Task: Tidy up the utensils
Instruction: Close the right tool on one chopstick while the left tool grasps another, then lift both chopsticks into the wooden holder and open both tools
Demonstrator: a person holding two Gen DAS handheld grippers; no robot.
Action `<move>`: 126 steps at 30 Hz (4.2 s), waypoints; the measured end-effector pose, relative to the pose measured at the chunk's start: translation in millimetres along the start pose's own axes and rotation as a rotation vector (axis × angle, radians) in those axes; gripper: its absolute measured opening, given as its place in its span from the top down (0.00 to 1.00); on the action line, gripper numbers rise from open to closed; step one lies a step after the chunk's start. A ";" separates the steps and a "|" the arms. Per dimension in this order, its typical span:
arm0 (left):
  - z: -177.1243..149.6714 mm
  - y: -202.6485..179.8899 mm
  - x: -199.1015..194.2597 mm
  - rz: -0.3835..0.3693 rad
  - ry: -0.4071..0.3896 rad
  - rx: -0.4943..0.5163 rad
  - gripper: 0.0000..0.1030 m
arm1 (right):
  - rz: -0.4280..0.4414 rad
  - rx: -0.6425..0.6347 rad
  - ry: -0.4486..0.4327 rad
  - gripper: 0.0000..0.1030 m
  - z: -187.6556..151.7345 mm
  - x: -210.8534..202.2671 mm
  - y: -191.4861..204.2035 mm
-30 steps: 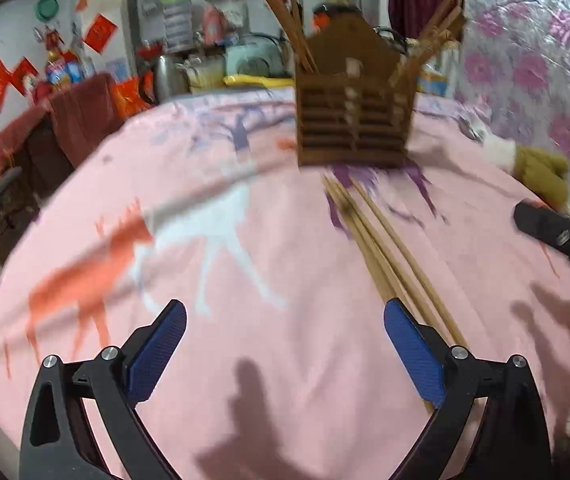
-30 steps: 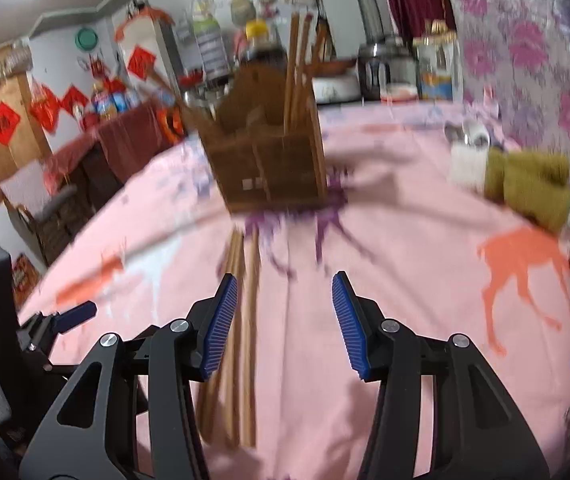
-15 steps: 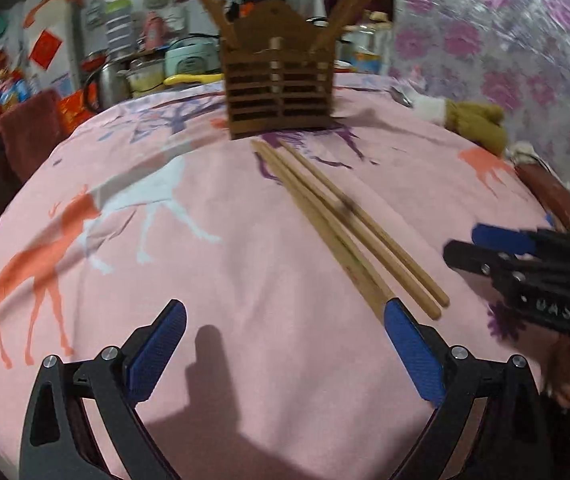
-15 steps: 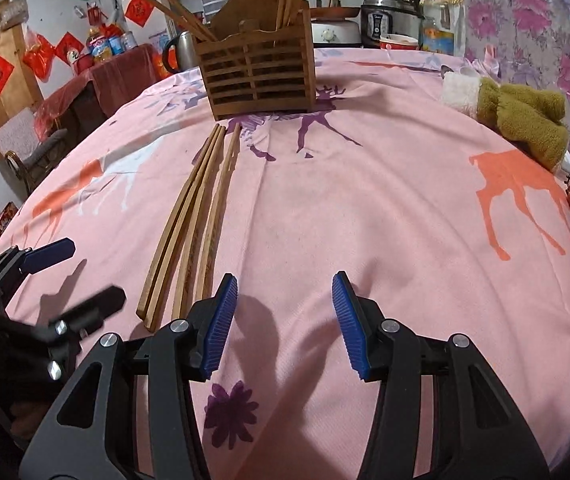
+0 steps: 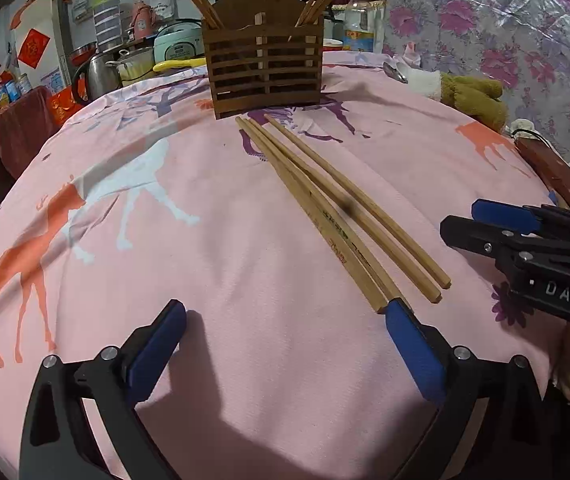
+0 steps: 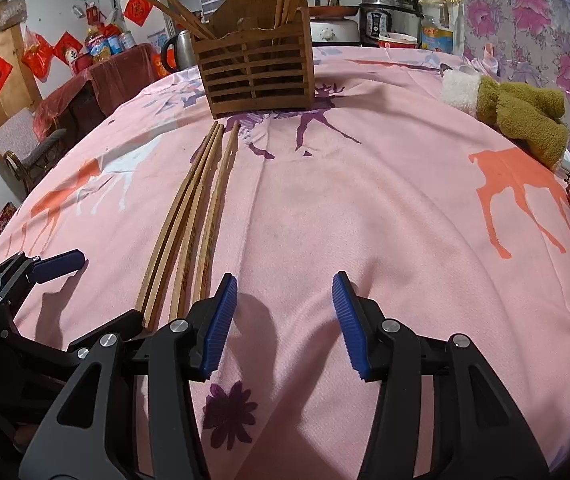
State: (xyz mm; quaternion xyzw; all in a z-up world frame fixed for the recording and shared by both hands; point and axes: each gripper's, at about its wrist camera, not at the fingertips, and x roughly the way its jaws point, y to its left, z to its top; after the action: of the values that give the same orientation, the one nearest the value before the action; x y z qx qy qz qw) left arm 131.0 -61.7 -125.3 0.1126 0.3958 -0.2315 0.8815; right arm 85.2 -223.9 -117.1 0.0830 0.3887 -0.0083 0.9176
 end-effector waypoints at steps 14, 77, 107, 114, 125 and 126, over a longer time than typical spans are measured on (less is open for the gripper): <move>7.9 53.5 -1.0 0.097 0.032 -0.184 0.05 | 0.018 -0.050 -0.038 0.48 -1.2 -7.4 9.2; 11.5 26.0 2.6 0.060 -0.011 -0.119 0.42 | 0.031 -0.174 -0.030 0.86 -17.5 -0.8 25.4; 104.0 38.7 -110.9 -0.089 -0.261 -0.145 0.94 | 0.074 -0.085 -0.367 0.95 68.7 -89.4 11.1; 119.1 39.4 -111.6 -0.104 -0.268 -0.145 0.94 | 0.166 -0.081 -0.226 0.87 57.3 -68.6 2.6; 120.0 39.0 -101.1 -0.109 -0.248 -0.154 0.94 | 0.104 -0.126 -0.021 0.85 0.8 -21.6 12.6; 120.6 39.8 -100.1 -0.110 -0.248 -0.155 0.94 | 0.102 -0.116 -0.017 0.84 0.6 -21.0 10.6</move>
State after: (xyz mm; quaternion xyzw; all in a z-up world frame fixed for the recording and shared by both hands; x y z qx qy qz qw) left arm 170.6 -41.3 30.1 -0.0071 0.3063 -0.2602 0.9156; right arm 71.8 -214.6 -100.1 0.0495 0.3762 0.0602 0.9233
